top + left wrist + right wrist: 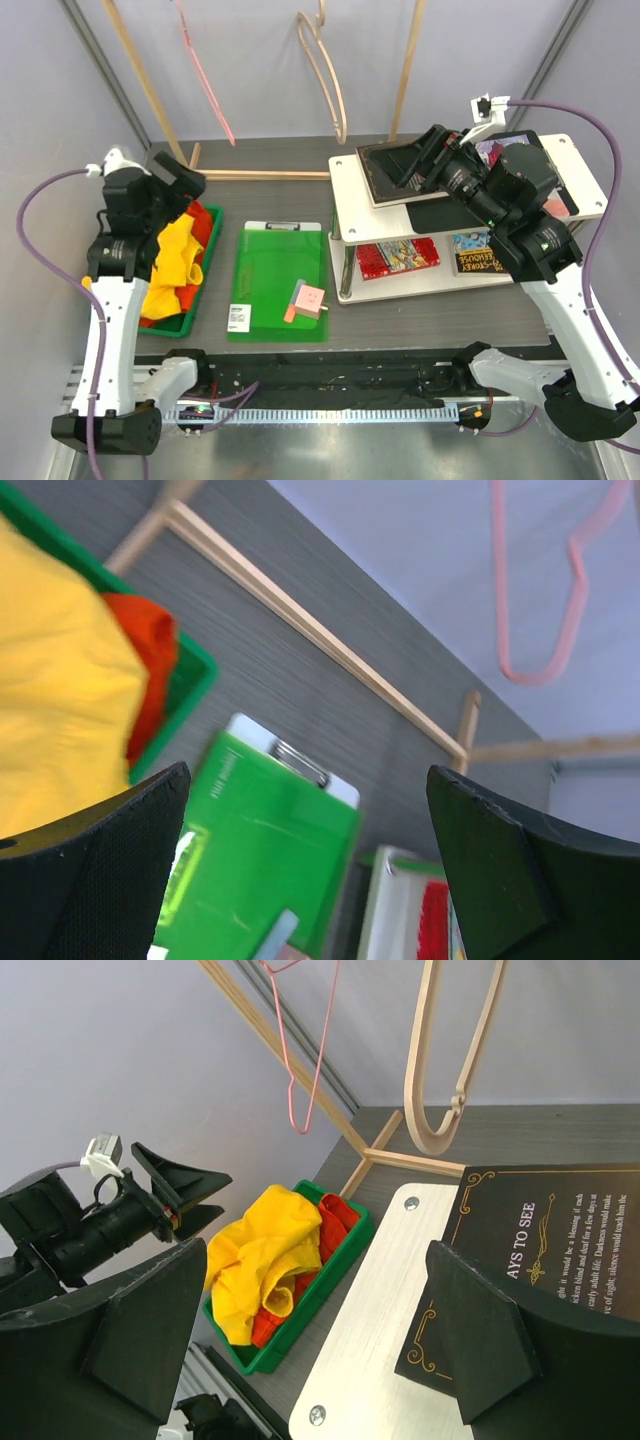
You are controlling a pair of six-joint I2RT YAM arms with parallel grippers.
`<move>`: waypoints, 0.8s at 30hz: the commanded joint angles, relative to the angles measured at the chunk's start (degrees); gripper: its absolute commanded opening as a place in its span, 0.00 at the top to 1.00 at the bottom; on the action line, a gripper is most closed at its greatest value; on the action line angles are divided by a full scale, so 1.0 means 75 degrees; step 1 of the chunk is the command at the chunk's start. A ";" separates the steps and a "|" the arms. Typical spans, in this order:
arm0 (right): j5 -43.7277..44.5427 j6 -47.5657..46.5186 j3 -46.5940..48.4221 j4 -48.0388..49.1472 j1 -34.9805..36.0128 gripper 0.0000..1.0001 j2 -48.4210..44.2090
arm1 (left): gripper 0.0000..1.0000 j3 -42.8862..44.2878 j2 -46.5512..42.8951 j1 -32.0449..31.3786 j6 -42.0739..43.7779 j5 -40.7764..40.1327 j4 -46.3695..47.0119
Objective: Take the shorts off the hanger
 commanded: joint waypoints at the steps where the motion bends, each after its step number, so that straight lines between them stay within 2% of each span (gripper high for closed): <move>1: -0.0341 0.0203 -0.0080 0.0047 0.0043 0.04 -0.0368 | 0.00 0.0213 -0.0152 -0.1347 0.0211 0.0326 0.0481; 5: -0.0575 0.0238 -0.0373 -0.0350 0.0043 0.04 -0.0812 | 0.00 0.0120 -0.0199 -0.2926 0.0444 0.0491 0.0751; 9: -0.1066 0.0402 -0.0899 -0.0913 0.0031 0.04 -0.1644 | 0.00 -0.0137 -0.0292 -0.3970 0.0772 0.1216 0.1032; 12: -0.1651 0.0671 -0.1217 -0.1170 0.0031 0.04 -0.2441 | 0.00 -0.0535 -0.0468 -0.4429 0.0855 0.1814 0.1266; 19: -0.2508 0.1503 -0.3065 -0.1441 0.0043 0.04 -0.4586 | 0.00 -0.2057 -0.1545 -0.4794 0.0516 0.2846 0.2016; 24: -0.2300 0.2019 -0.4403 -0.2050 0.0031 0.04 -0.5839 | 0.00 -0.3254 -0.2576 -0.4806 0.0200 0.3395 0.2228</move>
